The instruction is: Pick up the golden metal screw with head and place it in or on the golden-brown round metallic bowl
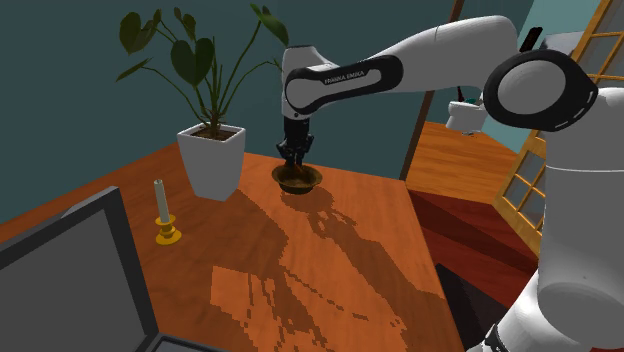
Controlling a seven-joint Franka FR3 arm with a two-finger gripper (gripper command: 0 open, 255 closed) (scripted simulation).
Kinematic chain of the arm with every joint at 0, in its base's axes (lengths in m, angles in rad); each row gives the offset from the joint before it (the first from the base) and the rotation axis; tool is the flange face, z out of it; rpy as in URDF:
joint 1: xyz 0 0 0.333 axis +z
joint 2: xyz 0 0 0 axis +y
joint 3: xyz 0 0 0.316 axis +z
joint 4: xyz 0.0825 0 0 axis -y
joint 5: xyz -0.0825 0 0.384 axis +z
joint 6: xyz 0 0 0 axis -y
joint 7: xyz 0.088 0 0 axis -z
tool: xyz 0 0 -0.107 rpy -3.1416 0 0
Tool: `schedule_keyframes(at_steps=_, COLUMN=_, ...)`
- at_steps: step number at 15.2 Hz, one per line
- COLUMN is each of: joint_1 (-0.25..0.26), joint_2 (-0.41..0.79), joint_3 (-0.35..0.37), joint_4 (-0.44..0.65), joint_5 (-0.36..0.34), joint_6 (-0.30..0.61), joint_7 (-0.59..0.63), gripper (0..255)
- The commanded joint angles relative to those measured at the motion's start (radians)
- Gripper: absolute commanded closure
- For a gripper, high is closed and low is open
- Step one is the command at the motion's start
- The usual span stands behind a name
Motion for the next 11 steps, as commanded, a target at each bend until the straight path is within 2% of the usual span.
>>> schedule_keyframes(at_steps=1, joint_1=0.0, joint_2=0.0, joint_3=0.0, joint_4=-0.001, joint_5=0.0, joint_6=0.001, joint_7=0.0, gripper=255)
schedule_keyframes(at_steps=3, joint_1=0.0, joint_2=0.0, joint_3=0.0, joint_4=-0.001, joint_5=0.0, joint_6=0.001, joint_7=0.0, gripper=255)
schedule_keyframes(at_steps=4, joint_1=0.0, joint_2=0.0, joint_3=0.0, joint_4=-0.001, joint_5=0.0, joint_6=0.001, joint_7=0.0, gripper=0)
schedule_keyframes(at_steps=9, joint_1=0.0, joint_2=0.0, joint_3=0.0, joint_4=-0.001, joint_5=0.0, joint_6=0.001, joint_7=0.0, gripper=0)
schedule_keyframes(at_steps=11, joint_1=0.005, joint_2=-0.014, joint_3=0.004, joint_4=0.045, joint_5=0.006, joint_6=-0.059, joint_7=-0.005, gripper=0)
